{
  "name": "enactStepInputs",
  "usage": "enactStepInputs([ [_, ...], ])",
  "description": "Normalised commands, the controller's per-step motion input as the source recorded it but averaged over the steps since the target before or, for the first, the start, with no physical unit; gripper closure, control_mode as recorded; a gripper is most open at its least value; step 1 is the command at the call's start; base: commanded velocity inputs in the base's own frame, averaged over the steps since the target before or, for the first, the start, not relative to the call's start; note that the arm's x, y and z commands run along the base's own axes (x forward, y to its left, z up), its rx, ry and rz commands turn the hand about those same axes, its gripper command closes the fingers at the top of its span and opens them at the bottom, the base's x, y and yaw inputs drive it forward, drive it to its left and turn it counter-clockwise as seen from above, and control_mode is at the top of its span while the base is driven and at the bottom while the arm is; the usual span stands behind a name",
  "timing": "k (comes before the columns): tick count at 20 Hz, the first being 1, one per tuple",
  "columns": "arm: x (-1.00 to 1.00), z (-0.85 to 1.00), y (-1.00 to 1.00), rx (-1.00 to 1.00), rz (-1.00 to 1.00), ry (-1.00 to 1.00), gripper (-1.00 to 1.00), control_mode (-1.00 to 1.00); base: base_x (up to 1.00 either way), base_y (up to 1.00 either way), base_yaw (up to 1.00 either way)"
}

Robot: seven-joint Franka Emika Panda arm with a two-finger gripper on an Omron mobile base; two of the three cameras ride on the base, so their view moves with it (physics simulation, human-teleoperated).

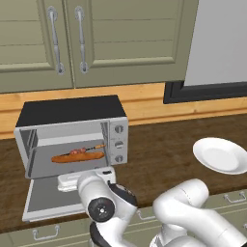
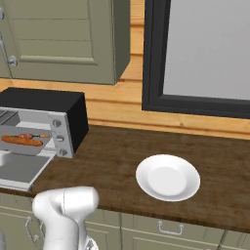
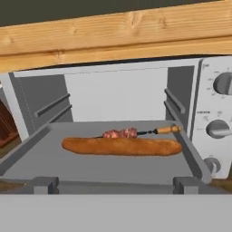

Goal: Pick up the kebab skewer and baguette bread, and place them inside the toaster oven. Close the toaster oven door and start by setting the timer.

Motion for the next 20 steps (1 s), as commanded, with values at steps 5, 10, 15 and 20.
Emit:
enactStepInputs([
  [5,-0.13,-0.03,0.07,0.02,-0.03,0.0,-1.0,-1.0,0.0,0.0,0.0],
  [10,-0.02,-0.26,0.34,-0.06,0.01,0.0,-1.0,-1.0,0.0,0.0,0.0],
  [15,0.17,-0.17,0.32,-0.01,0.0,0.01,-1.0,-1.0,0.0,0.0,0.0],
  [20,0.39,-0.06,0.07,0.0,-0.01,0.0,-1.0,-1.0,0.0,0.0,0.0],
])
